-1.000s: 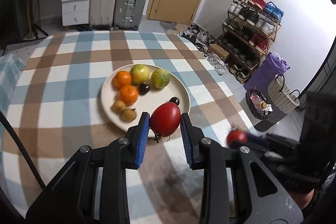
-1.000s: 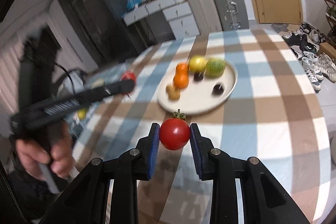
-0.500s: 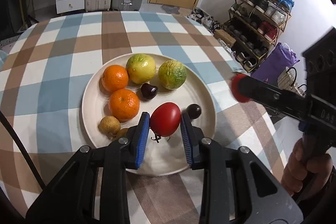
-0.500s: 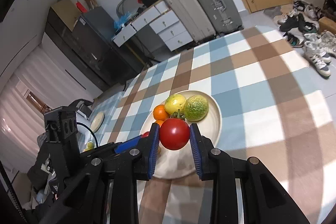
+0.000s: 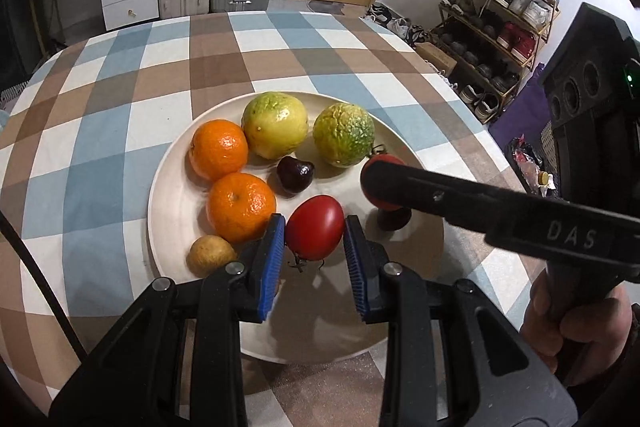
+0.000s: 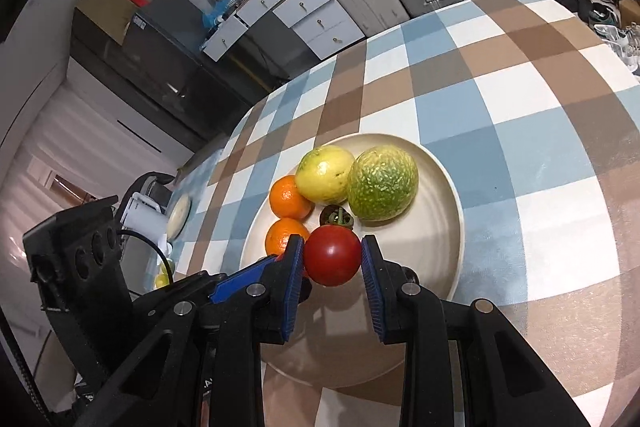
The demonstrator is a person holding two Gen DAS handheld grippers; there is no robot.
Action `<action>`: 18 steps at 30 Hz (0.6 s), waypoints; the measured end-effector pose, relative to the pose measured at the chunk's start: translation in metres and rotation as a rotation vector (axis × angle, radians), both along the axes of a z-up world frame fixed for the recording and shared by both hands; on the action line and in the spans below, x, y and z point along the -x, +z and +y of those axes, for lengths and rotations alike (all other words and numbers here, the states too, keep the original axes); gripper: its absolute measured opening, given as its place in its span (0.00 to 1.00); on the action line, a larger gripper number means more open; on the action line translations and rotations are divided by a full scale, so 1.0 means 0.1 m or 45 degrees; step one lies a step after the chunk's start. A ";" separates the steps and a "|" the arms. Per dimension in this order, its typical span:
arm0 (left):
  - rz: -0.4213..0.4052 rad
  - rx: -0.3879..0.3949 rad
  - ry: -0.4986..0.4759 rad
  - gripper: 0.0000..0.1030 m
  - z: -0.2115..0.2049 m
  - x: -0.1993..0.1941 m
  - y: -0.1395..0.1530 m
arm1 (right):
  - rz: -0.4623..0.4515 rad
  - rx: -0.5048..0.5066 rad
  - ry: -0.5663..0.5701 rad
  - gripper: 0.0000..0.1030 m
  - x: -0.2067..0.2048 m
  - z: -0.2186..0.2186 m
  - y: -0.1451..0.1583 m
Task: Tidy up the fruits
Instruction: 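Carry both red tomatoes over the white plate and open both grippers, then withdraw both grippers from the plate back over the table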
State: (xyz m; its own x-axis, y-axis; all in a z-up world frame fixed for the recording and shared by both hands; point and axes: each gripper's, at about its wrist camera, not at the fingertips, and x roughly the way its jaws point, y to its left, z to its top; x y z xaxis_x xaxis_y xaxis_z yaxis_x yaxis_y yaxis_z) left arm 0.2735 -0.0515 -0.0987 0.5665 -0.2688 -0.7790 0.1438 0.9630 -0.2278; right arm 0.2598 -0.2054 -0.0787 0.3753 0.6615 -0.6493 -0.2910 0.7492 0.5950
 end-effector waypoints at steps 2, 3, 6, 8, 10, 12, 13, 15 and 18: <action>-0.002 -0.007 0.003 0.26 0.00 -0.01 0.00 | 0.002 0.011 -0.003 0.29 -0.01 0.01 -0.03; 0.000 -0.005 0.007 0.26 0.00 -0.01 0.00 | 0.003 0.016 -0.003 0.29 -0.01 0.02 -0.04; 0.007 0.001 0.012 0.26 0.00 0.00 0.00 | 0.019 0.026 -0.008 0.29 0.00 0.04 -0.08; 0.006 -0.017 0.011 0.26 -0.02 0.00 0.00 | 0.029 0.029 -0.011 0.29 -0.01 0.06 -0.10; -0.004 -0.025 0.011 0.27 -0.03 0.01 0.01 | 0.037 0.028 -0.024 0.30 -0.02 0.06 -0.12; 0.002 -0.029 0.008 0.28 -0.03 0.01 0.01 | 0.025 0.039 -0.038 0.36 -0.02 0.06 -0.11; 0.005 -0.026 0.006 0.29 -0.03 0.02 0.02 | 0.015 0.023 -0.038 0.40 -0.01 0.04 -0.08; 0.004 -0.018 0.011 0.34 -0.01 0.04 0.05 | -0.013 0.001 -0.043 0.52 0.02 0.01 -0.02; -0.013 0.011 0.018 0.41 0.05 0.11 0.13 | -0.053 -0.030 -0.062 0.52 0.07 -0.08 0.09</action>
State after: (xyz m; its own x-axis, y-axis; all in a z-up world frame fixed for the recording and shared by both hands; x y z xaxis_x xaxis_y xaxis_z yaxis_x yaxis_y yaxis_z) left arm 0.2623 -0.0467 -0.0853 0.5781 -0.2671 -0.7710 0.1321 0.9631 -0.2346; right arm 0.2526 -0.2131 -0.0700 0.4341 0.6565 -0.6169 -0.2793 0.7491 0.6007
